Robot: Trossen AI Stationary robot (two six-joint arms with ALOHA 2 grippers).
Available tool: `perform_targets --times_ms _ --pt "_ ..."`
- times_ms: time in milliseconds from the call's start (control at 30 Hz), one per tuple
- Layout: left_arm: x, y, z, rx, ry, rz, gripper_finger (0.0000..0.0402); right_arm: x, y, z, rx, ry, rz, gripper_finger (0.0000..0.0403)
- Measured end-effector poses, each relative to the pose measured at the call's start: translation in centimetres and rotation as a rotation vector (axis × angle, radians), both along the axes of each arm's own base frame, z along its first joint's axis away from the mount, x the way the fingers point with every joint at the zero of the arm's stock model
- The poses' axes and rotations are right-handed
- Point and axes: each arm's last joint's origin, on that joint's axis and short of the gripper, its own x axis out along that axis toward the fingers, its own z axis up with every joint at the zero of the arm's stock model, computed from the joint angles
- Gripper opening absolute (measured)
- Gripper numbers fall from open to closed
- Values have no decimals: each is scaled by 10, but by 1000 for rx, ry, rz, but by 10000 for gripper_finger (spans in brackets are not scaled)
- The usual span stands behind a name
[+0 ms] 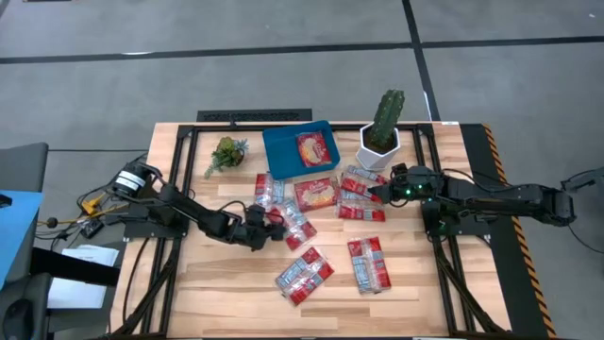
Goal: Sort popcorn bags into baskets
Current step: Put the popcorn bag into the blue bin
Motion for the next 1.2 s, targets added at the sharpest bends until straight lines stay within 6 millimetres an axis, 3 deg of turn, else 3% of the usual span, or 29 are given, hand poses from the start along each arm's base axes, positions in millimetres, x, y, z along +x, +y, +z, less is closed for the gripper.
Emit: perform_targets --times_ms 133,200,367,667,867,1000,1200 --pt "2 9 0 11 5 22 43 0 0 1 -2 -5 -1 185" --pt "3 12 0 7 4 43 13 0 0 1 -2 -6 -1 184" --pt "6 17 3 -9 -18 49 2 1 0 1 6 -14 -6 175" --pt "20 9 38 45 -26 -115 0 9 6 15 -62 -158 134 160" --pt "21 8 43 66 18 -174 0 18 11 0 -35 -48 170 156" --pt "20 8 41 57 44 -171 0 35 17 -3 -37 25 240 142" --pt "19 8 40 49 63 -180 0 75 28 6 -114 120 377 119"
